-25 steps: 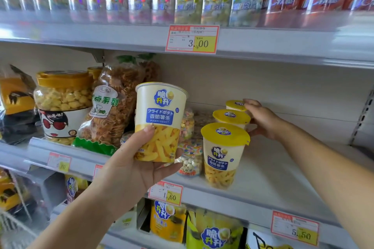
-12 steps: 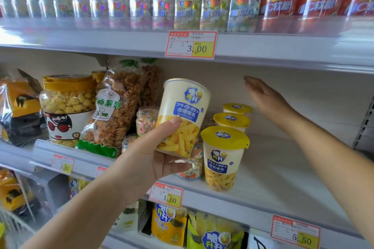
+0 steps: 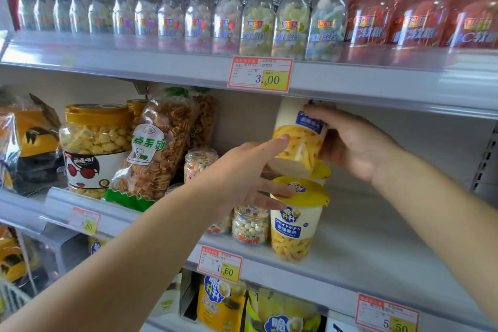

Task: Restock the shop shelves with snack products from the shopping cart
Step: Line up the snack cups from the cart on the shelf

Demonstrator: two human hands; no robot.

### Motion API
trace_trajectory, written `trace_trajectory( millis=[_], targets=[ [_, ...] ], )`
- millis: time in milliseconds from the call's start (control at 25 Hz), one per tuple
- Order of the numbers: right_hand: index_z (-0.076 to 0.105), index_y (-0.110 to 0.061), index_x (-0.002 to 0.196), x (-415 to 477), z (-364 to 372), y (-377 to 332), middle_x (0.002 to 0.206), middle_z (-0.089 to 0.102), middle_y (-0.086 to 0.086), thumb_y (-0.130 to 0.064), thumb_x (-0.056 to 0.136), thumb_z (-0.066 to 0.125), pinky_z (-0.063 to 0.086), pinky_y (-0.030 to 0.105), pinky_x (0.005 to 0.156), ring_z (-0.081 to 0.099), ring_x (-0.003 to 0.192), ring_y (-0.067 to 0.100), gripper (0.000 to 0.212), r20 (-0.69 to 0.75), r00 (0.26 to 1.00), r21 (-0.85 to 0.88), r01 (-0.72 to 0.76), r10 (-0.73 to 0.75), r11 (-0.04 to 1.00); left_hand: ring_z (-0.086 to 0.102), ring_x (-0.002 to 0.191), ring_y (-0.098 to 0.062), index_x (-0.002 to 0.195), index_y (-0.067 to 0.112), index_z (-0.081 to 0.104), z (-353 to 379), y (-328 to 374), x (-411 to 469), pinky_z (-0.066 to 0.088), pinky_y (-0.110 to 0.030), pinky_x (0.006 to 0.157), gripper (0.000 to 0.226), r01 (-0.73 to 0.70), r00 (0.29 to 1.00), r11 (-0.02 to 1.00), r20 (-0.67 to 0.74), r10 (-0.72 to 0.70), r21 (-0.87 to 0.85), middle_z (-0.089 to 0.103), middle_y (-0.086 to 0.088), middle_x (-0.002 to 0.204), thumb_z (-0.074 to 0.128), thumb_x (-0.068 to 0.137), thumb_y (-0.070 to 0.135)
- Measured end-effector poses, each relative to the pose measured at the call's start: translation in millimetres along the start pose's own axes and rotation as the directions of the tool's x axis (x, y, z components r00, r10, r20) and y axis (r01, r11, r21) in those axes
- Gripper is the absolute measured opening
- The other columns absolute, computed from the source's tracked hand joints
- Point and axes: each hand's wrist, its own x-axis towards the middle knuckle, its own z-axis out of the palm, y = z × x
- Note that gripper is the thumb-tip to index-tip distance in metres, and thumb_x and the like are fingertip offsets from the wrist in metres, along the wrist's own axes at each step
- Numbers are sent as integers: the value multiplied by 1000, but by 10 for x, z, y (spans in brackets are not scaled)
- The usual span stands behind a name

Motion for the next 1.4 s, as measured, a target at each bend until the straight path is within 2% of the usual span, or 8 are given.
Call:
trace_trajectory(
  millis=[160,280,480,760,960,1040,1160,1400],
  targets=[
    [61,-21,102,459,-328,95,92,71,1,-16,78,76,57,37,74,68,86,19,30,-276,947,-123,136,-166,983,71,77,-15,118,24,60,-64,-47,24,56,-28,54,25,-136,971,991,-195,137,20,69,-2,115,59,97,38],
    [54,-27,88,705,-429,262,99,67,-1,-15,72,82,55,42,89,67,97,20,35,-376,873,-309,197,-310,930,71,88,-12,127,22,60,-62,-100,50,58,-27,62,31,-199,954,977,-212,211,80,68,2,116,56,99,35],
    [47,-22,121,964,-594,466,128,53,10,-23,67,87,52,43,96,59,113,21,67,-346,850,-509,186,-398,840,72,89,-14,122,23,61,-168,-197,51,61,-30,66,24,-261,938,965,-227,263,38,70,-1,116,53,101,29],
    [21,-20,148,1047,-667,692,129,44,-3,-9,76,81,49,20,78,54,106,11,94,-299,847,-535,233,-440,812,73,86,-16,118,26,63,-180,-345,58,61,-31,63,19,-268,930,963,-256,262,11,72,2,112,54,101,27],
    [-1,-27,154,735,-641,620,152,32,10,-27,76,82,40,39,106,45,130,20,114,-290,897,-620,89,-333,780,73,88,-17,119,26,64,-239,-398,-140,63,-38,69,21,-286,915,957,-285,285,36,74,4,108,54,100,25],
    [12,-20,155,330,-571,503,153,31,14,-32,82,76,26,25,111,36,137,23,97,-237,891,-750,85,-386,656,73,89,-17,119,27,64,-393,-434,-370,63,-36,68,23,-288,907,955,-300,294,64,75,6,106,55,98,27],
    [43,-13,143,-576,-309,440,144,43,8,-38,90,63,18,6,105,36,133,13,61,31,743,-899,313,-669,306,73,90,-14,117,30,65,-773,-590,-862,62,-35,69,22,-210,901,970,-360,242,126,74,9,107,55,97,28],
    [59,-40,122,-1473,1381,1771,132,56,-19,-54,99,37,36,31,109,48,130,6,35,532,715,-492,697,-454,521,70,90,-24,97,52,68,-1830,-1455,-2151,61,-41,71,23,172,794,917,-601,86,359,73,4,105,63,95,30]
  ],
)
